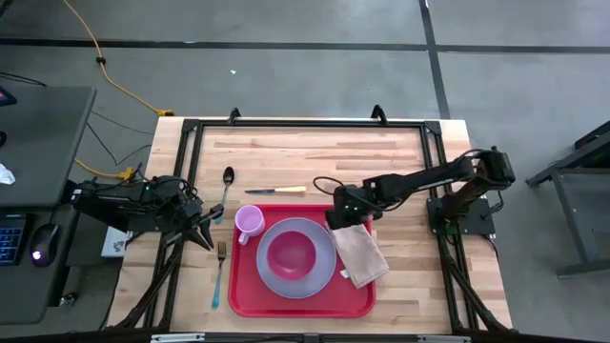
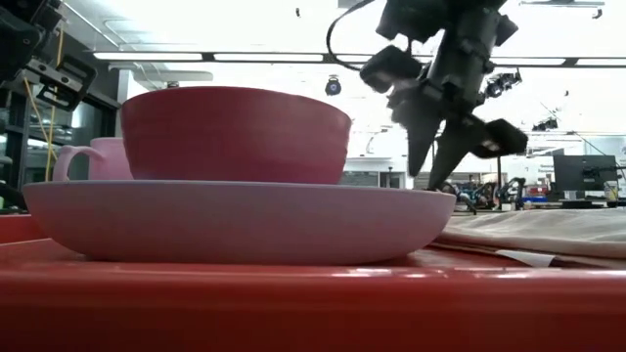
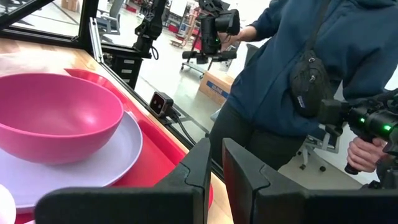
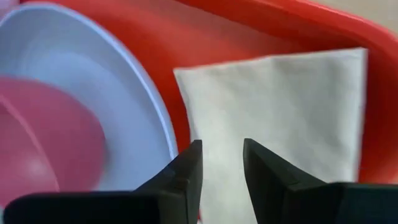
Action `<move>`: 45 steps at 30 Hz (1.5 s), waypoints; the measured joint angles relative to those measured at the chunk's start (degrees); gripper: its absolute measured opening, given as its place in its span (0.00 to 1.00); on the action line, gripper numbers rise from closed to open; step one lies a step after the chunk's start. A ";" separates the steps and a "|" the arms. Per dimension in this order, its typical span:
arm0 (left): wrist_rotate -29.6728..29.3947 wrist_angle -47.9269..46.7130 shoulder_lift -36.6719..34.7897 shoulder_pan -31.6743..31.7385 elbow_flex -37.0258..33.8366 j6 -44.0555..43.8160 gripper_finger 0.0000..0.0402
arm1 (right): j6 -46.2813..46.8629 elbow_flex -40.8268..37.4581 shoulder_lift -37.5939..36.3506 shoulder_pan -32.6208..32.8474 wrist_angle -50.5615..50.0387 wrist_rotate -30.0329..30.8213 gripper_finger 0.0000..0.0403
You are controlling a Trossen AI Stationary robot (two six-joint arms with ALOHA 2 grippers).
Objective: Set up tray
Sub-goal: Put the brown napkin to the right of the white plate on the red tray
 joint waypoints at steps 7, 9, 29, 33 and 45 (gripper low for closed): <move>0.00 0.02 -0.02 0.00 0.00 -0.01 0.18 | -3.11 0.00 -4.82 4.80 -7.83 -3.59 0.20; 0.00 0.02 -0.02 0.00 0.00 -0.01 0.18 | -3.03 0.00 -4.84 7.22 -7.77 -3.68 0.19; -0.11 0.26 -0.01 0.00 -0.02 -0.43 0.18 | 3.90 -1.66 -1.44 17.72 -1.74 0.46 0.19; -0.46 0.31 0.00 0.00 -0.04 -1.51 0.18 | 3.92 -1.66 1.15 18.29 0.12 -1.31 0.19; -0.66 0.33 0.00 0.02 -0.04 -1.68 0.18 | 7.67 -1.68 5.13 21.15 3.19 -2.51 0.19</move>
